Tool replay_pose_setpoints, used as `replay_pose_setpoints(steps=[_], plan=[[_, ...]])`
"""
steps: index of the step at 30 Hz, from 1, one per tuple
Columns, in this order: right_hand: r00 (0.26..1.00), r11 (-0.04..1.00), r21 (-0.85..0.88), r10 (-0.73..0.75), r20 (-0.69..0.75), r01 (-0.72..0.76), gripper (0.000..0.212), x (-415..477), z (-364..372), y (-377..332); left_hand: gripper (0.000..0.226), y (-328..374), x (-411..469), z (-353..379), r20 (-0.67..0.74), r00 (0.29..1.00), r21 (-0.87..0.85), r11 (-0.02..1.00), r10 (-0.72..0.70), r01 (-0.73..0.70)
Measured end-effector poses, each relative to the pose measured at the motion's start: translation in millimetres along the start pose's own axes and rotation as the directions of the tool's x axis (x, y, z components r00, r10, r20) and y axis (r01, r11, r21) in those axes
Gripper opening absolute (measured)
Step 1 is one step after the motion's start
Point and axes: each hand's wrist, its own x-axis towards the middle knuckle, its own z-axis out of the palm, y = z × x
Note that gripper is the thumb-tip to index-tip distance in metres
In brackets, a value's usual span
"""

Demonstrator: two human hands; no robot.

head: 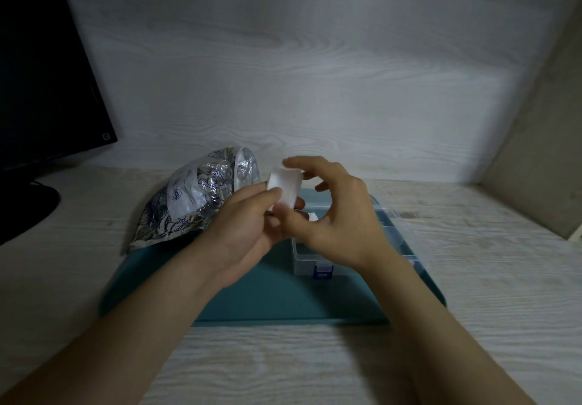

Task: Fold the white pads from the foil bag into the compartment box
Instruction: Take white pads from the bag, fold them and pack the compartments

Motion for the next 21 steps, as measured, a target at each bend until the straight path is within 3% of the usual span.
replay_pose_setpoints(steps=[2, 4, 7, 9, 11, 13, 16, 18, 21], plan=[[0.991, 0.984, 0.117, 0.134, 0.011, -0.134, 0.053, 1.1, -0.7, -1.1, 0.040, -1.2, 0.5, -0.7, 0.025, 0.999, 0.015, 1.000, 0.022, -0.023], [0.971, 0.946, 0.221, 0.230, 0.060, -0.237, 0.038, 4.0, -2.8, -0.6, 0.033, -3.0, -0.6, -1.1, 0.045, 0.998, 0.086, 0.996, 0.035, -0.039], [0.961, 0.898, 0.344, 0.265, 0.075, -0.274, 0.015, 6.7, -4.0, 0.4, 0.030, -11.3, 1.6, -0.9, 0.023, 0.993, 0.326, 0.939, 0.112, -0.113], [0.938, 0.841, 0.437, 0.345, 0.019, -0.318, 0.014, 8.7, -5.2, 3.2, 0.029, -19.1, 4.7, -2.9, 0.024, 0.969, 0.514, 0.828, 0.248, -0.224], [0.902, 0.809, 0.465, 0.429, -0.052, -0.358, 0.014, 10.6, -7.7, 7.4, 0.026, -24.5, 6.6, -7.9, 0.073, 0.913, 0.694, 0.637, 0.402, -0.336], [0.863, 0.797, 0.432, 0.500, -0.076, -0.423, 0.019, 9.4, -9.2, 14.2, 0.028, -27.6, 4.7, -13.1, 0.156, 0.865, 0.813, 0.435, 0.477, -0.386], [0.862, 0.849, 0.230, 0.502, -0.069, -0.476, 0.030, 5.0, -7.4, 25.0, 0.039, -32.8, 0.4, -15.8, 0.256, 0.873, 0.903, 0.220, 0.415, -0.369], [0.895, 0.893, 0.090, 0.445, -0.024, -0.441, 0.026, 3.7, -2.0, 27.6, 0.044, -35.6, -1.0, -16.4, 0.270, 0.903, 0.932, 0.144, 0.333, -0.332], [0.927, 0.927, -0.062, 0.373, 0.042, -0.370, 0.029, 1.9, 8.0, 31.4, 0.044, -34.0, -2.9, -15.2, 0.243, 0.934, 0.947, 0.146, 0.262, -0.287]])
